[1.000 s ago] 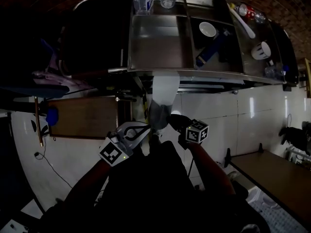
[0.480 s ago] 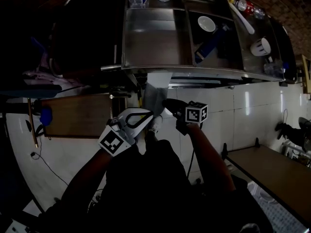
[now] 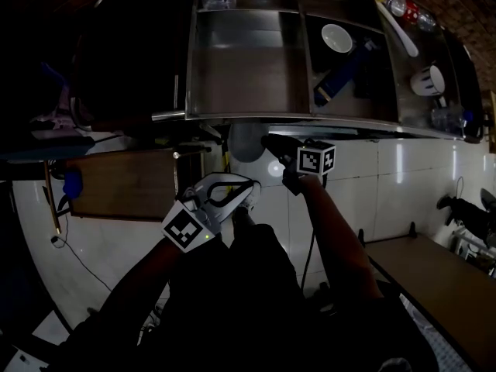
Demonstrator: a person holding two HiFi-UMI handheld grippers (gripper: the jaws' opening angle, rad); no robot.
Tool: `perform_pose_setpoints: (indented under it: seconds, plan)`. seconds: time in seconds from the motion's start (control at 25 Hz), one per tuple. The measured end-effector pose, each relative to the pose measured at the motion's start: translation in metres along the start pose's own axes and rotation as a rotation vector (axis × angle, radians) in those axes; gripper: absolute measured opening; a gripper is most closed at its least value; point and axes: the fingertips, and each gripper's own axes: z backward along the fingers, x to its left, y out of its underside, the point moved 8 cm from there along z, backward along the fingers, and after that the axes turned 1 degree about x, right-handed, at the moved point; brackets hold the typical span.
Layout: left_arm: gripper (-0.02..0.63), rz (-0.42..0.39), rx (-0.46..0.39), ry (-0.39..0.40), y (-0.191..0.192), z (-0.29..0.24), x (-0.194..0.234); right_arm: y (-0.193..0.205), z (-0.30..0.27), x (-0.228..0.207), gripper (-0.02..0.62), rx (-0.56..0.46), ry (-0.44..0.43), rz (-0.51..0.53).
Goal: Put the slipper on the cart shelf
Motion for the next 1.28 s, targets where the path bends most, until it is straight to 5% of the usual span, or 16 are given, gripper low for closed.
perform_pose_setpoints:
  seconds: [0.32, 0.68, 1.04, 1.2, 1.28]
  plan:
    - [0.005, 0.018, 0.0, -0.035, 0.004, -0.005, 0.013, -0.038, -0.015, -0.017, 0.058, -0.106, 0.039, 0.086]
    - [0.005, 0.026, 0.019, -0.044, 0.007, -0.01, 0.016, -0.061, -0.015, -0.012, 0.058, -0.299, 0.141, 0.327]
    - [0.005, 0.035, 0.024, -0.059, 0.012, -0.009, 0.012, -0.061, -0.017, -0.013, 0.082, -0.316, 0.289, 0.474]
    - [0.005, 0.13, 0.051, -0.092, 0.017, -0.005, 0.006, -0.058, -0.016, -0.014, 0.116, -0.311, 0.337, 0.491]
    - [0.005, 0.09, 0.043, -0.085, 0.015, -0.004, 0.005, -0.055, -0.014, -0.017, 0.121, -0.303, 0.354, 0.491]
